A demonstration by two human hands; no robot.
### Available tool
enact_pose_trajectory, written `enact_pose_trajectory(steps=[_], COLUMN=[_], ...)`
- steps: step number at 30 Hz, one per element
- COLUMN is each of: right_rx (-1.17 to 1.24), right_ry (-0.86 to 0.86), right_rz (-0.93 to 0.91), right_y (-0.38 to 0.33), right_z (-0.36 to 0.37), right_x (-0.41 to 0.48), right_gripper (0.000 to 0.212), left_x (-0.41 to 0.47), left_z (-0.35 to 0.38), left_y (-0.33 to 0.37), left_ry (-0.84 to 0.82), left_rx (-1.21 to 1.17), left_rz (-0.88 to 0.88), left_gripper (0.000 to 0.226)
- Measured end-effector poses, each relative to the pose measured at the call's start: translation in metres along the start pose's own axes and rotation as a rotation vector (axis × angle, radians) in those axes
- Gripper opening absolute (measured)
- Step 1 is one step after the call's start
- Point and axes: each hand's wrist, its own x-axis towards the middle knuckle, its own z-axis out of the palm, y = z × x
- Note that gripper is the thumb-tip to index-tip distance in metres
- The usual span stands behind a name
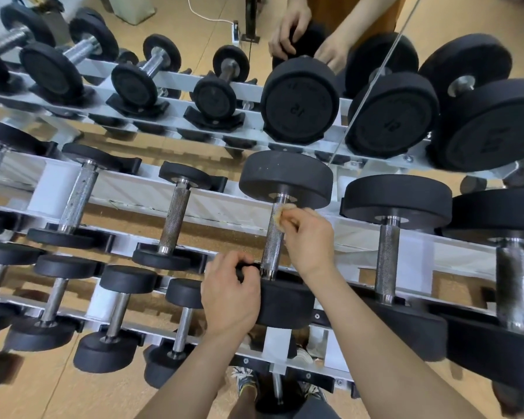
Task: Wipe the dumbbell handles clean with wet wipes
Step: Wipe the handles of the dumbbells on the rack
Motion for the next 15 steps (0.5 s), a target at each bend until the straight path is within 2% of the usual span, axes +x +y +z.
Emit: enact_pose_trajectory(steps=[4, 5, 7, 8, 10, 13, 15], right_rx=[0.036, 0.107, 0.238, 0.249, 0.200, 0.098, 0.014], right_ry=[-0.180, -0.157, 0.025, 0.107, 0.144, 0.008, -0.140], right_rz=[0.042, 0.044, 0.038, 0.034, 0.057, 0.167, 0.223], right_y=[0.007, 0.006, 0.003, 0.002, -0.001, 0.001, 0.007], right_z=[0.000, -0.002, -0.003, -0.002, 0.004, 0.011, 0.007], right_x=[-0.020, -0.021, -0.009, 0.000, 0.006, -0.008, -0.017], right_gripper=[0.012, 0.011, 0.011, 0.012, 0.014, 0.015, 0.030], left_x=[0.001, 0.001, 0.001, 0.001, 0.003, 0.009, 0.015], left_z=[0.000, 0.000, 0.001, 0.001, 0.000, -0.005, -0.009], left_y=[-0.002, -0.002, -0.001, -0.001, -0.001, 0.000, 0.004], left_ry=[0.014, 0.016, 0.010, 0.002, -0.041, -0.185, -0.267], left_rx=[0.017, 0.019, 0.028, 0.041, 0.104, 0.205, 0.282], left_rz=[0.024, 0.027, 0.025, 0.022, 0.030, 0.039, 0.054], left_gripper=[0.016, 0.016, 0.017, 0.017, 0.020, 0.033, 0.037])
